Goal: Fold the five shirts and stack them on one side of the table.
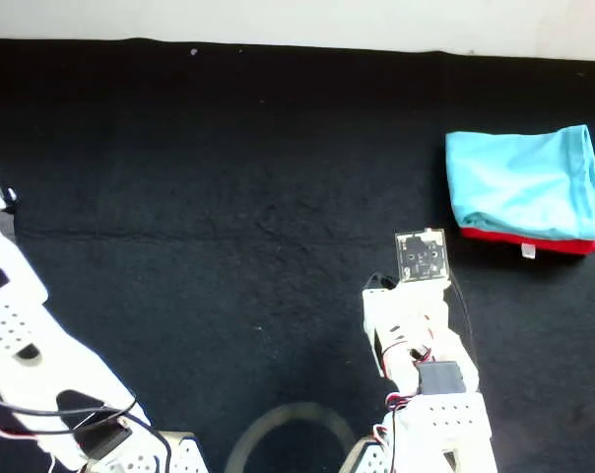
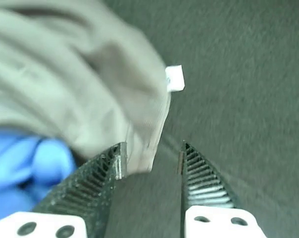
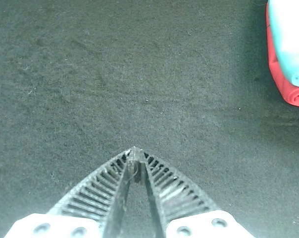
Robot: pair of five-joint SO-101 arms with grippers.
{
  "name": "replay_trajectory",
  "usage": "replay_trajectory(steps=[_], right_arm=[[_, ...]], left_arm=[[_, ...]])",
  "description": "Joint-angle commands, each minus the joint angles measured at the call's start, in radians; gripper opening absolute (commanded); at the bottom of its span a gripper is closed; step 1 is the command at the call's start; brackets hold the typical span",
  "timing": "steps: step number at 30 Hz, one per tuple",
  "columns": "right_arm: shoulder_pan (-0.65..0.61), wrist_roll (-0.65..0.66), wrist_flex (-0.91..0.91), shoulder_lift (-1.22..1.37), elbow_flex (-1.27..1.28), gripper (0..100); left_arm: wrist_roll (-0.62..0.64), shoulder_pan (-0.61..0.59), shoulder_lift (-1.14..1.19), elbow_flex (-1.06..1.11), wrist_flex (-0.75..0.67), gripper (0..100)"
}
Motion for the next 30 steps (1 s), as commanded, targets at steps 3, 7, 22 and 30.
replay_trajectory(steps=[3, 7, 22, 30], right_arm=[[-0.005, -0.003, -0.016, -0.016, -0.004, 0.6], [-0.005, -0.003, -0.016, -0.016, -0.004, 0.6], [-0.005, -0.003, -0.018, -0.016, -0.004, 0.6], [-0.005, -0.003, -0.018, -0.016, -0.004, 0.6]], left_arm=[[-0.014, 0.030, 0.163, -0.228, 0.012, 18], [-0.029, 0.015, 0.285, -0.298, 0.011, 18], [-0.135, 0.119, 0.352, -0.799, 0.440, 1], [-0.109, 0.257, 0.248, -0.863, 0.534, 1]])
